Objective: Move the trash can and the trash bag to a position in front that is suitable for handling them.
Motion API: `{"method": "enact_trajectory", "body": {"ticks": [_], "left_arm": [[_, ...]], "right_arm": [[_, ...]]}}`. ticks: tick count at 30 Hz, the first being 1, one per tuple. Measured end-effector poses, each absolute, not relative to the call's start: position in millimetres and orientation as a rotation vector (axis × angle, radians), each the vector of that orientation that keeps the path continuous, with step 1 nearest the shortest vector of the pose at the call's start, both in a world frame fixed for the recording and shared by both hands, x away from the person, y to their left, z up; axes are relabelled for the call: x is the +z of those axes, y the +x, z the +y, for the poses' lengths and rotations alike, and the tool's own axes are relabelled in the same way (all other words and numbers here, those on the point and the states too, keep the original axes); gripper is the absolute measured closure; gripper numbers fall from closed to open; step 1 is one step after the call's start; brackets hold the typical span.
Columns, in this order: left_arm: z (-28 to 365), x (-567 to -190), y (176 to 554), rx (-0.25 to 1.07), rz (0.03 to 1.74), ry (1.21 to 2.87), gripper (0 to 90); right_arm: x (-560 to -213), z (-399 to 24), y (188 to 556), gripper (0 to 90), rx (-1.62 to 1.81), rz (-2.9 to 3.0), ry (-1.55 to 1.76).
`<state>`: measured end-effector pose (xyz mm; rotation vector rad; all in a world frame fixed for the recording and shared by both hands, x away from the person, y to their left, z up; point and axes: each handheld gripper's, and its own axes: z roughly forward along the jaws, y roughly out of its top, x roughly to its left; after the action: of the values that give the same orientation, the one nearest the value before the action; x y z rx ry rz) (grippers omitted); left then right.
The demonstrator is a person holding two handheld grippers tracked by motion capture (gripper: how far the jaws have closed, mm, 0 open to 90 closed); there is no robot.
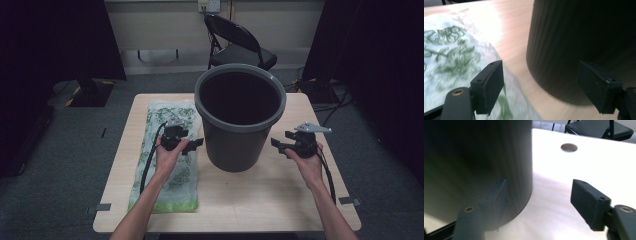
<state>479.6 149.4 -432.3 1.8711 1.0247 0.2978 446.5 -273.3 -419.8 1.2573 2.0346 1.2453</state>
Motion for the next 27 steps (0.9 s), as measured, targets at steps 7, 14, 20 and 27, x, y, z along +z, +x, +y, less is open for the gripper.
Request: {"method": "enact_trajectory", "body": {"ticks": [7,14,20,27], "left_arm": [[155,-428,505,0.326,1.066,1.838,23.1],[144,-426,521,0.343,1.071,1.844,26.0],[144,-425,518,0.307,1.041,1.856,38.2],[151,-425,506,0.287,1.018,1.853,45.0]], "right_arm": [[-408,-279,485,27.0,1.234,1.985,1.293],[-401,-268,503,28.6,1.251,1.987,1.304],[-399,-264,500,46.2,1.314,2.011,1.272],[-396,-256,488,48.3,1.29,2.038,1.231]]}}
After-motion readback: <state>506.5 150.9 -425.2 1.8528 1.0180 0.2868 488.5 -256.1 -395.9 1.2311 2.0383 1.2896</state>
